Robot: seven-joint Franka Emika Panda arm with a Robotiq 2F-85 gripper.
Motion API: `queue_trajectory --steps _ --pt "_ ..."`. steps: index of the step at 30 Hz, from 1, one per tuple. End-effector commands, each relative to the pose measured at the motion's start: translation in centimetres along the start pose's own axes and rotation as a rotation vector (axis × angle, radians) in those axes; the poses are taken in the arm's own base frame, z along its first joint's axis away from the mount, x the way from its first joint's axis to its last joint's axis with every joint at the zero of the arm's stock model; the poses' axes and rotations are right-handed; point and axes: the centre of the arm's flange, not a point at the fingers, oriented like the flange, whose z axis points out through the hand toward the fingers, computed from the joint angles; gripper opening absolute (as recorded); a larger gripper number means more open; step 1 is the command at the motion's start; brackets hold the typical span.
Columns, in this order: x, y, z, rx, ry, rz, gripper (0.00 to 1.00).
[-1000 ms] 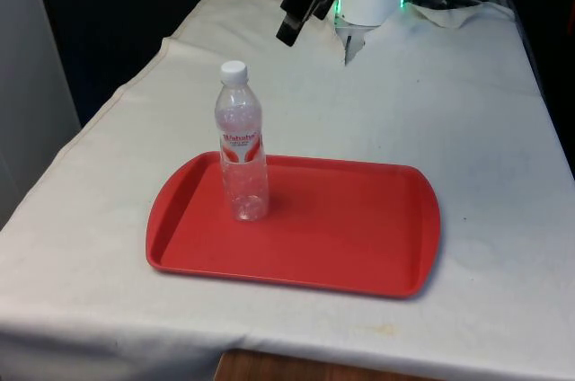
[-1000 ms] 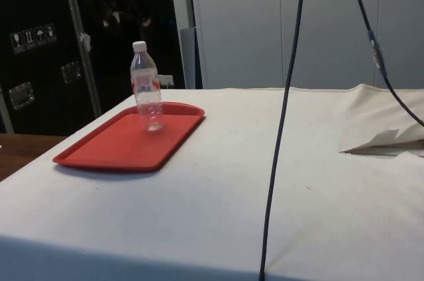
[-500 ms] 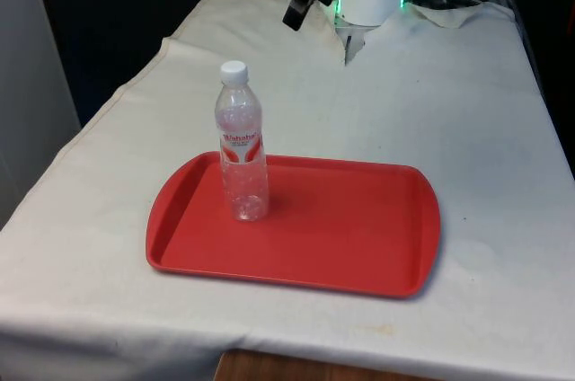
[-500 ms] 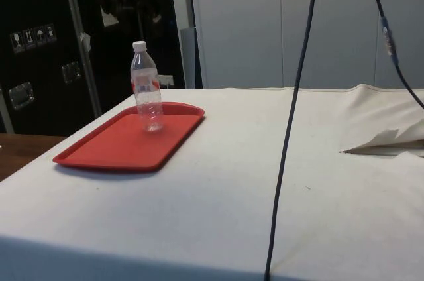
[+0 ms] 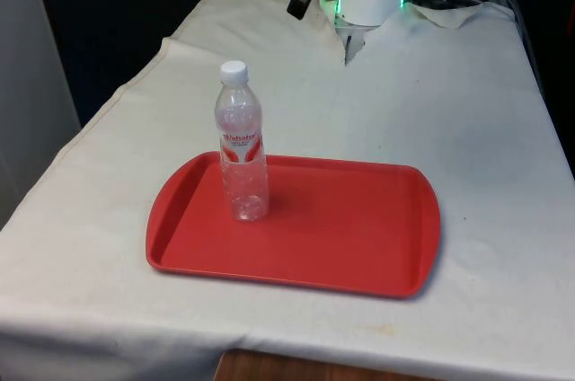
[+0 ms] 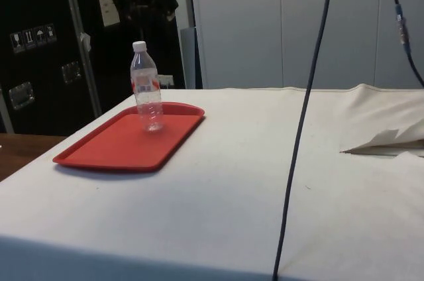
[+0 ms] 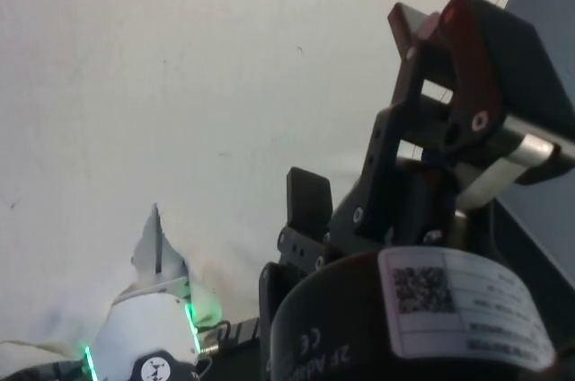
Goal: Place the bottle upright on the tray.
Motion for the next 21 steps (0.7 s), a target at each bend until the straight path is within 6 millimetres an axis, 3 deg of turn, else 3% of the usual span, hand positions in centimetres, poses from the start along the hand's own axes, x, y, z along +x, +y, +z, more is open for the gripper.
queue_trajectory --steps 1,21 --pt "0.2 0.6 -0.3 0.016 -0.018 0.005 1.0" --pt "2.1 5.2 0.3 0.003 -0.039 0.017 1.0"
